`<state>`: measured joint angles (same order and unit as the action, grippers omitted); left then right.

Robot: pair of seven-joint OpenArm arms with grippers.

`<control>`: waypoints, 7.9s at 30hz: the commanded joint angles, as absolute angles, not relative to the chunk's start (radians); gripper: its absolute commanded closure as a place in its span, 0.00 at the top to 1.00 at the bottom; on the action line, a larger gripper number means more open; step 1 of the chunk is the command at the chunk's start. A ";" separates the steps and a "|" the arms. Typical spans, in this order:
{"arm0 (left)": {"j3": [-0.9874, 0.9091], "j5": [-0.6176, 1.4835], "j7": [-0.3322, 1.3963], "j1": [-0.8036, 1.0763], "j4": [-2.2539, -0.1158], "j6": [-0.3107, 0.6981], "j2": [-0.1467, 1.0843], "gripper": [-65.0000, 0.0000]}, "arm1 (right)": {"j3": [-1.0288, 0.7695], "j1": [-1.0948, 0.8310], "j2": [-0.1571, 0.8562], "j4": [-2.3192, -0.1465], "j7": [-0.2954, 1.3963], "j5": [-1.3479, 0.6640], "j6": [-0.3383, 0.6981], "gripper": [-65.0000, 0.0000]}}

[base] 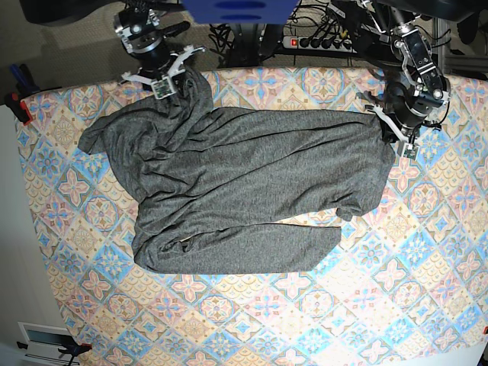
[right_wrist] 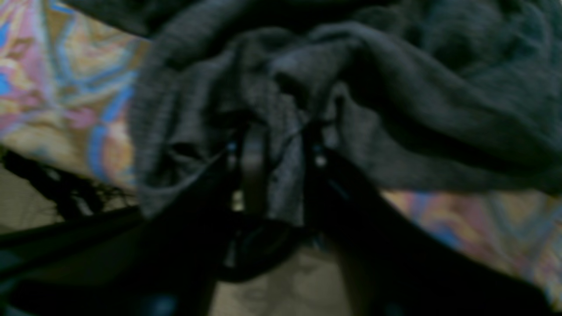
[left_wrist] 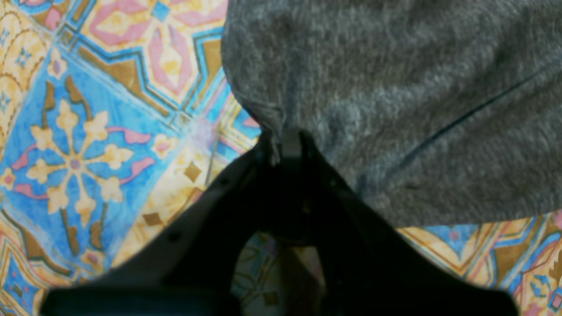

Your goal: Layout the t-shirt on the table in an organized manner, then fold the t-shirt properly

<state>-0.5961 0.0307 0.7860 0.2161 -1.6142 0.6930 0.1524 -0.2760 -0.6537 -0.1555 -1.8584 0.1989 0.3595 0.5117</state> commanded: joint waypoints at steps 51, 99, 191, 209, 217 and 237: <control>-0.596 0.035 0.783 0.214 -1.627 0.698 0.162 0.04 | -0.639 -0.406 -0.151 -1.641 0.183 0.048 0.536 0.41; -0.489 -0.170 1.086 -0.074 -1.847 0.698 0.170 0.04 | -0.711 0.096 0.061 -2.002 0.458 0.058 0.535 0.00; -0.509 -0.168 1.076 0.073 -1.845 0.698 0.168 0.04 | -0.998 -0.064 -0.151 -1.896 0.426 0.163 0.667 0.32; -0.507 -0.170 1.076 0.073 -1.845 0.698 0.165 0.04 | -1.162 -0.059 -0.150 -1.613 0.367 0.088 0.671 0.32; -0.507 -0.170 1.076 0.073 -1.845 0.698 0.163 0.04 | -1.162 -0.058 -0.071 -1.589 0.360 0.087 0.671 0.32; -0.503 -0.170 1.076 0.073 -1.844 0.698 0.162 0.04 | -1.115 -0.028 -0.053 -1.469 0.360 0.085 0.671 0.32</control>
